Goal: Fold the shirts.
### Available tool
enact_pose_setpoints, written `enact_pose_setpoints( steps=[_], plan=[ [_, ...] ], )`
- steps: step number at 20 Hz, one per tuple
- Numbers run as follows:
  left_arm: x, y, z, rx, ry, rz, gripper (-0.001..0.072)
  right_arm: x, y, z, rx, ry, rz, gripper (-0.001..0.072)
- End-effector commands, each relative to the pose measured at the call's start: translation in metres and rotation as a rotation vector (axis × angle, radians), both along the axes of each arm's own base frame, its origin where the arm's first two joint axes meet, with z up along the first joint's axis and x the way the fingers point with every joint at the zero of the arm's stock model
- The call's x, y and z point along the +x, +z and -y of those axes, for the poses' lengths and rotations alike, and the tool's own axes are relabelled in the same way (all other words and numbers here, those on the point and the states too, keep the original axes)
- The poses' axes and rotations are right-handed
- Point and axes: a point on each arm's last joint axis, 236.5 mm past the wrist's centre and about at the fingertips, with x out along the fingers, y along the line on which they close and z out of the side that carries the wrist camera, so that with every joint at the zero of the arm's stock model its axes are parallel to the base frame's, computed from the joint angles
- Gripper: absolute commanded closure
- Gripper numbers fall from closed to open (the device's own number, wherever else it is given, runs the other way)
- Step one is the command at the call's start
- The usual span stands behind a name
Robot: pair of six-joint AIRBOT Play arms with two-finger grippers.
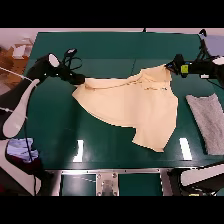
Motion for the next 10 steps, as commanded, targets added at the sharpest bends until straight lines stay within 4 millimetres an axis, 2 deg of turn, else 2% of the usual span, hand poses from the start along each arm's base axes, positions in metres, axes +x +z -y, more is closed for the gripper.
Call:
enact_pose_setpoints(
  steps=[1,2,3,5,6,8,10],
  plan=[
    [0.039,0.015,0.002,-0.019,0.031,0.121,0.0651,-0.001,-0.037,0.012,0.026,-0.015,-0.076,0.0420],
    [0.042,0.027,0.004,-0.019,0.020,0.134,0.0311,-0.007,-0.027,0.023,0.037,-0.006,-0.078,0.0420],
    [0.042,0.038,0.004,-0.016,0.007,0.140,0.0040,-0.017,-0.016,0.036,0.050,-0.003,-0.083,0.0421],
    [0.041,0.060,-0.004,0.052,-0.037,0.148,0.0035,-0.043,-0.001,0.064,0.050,-0.002,-0.106,0.0423],
    [0.040,0.068,-0.013,0.094,-0.035,0.140,0.0035,-0.063,0.001,0.078,0.030,0.001,-0.138,0.0423],
    [0.027,0.075,-0.038,0.163,-0.005,0.064,0.0035,-0.111,-0.008,0.103,-0.018,-0.035,-0.235,0.0423],
    [0.003,0.068,-0.063,0.143,0.061,-0.089,0.0035,-0.166,-0.031,0.123,-0.070,-0.103,-0.357,0.0420]
  ],
)
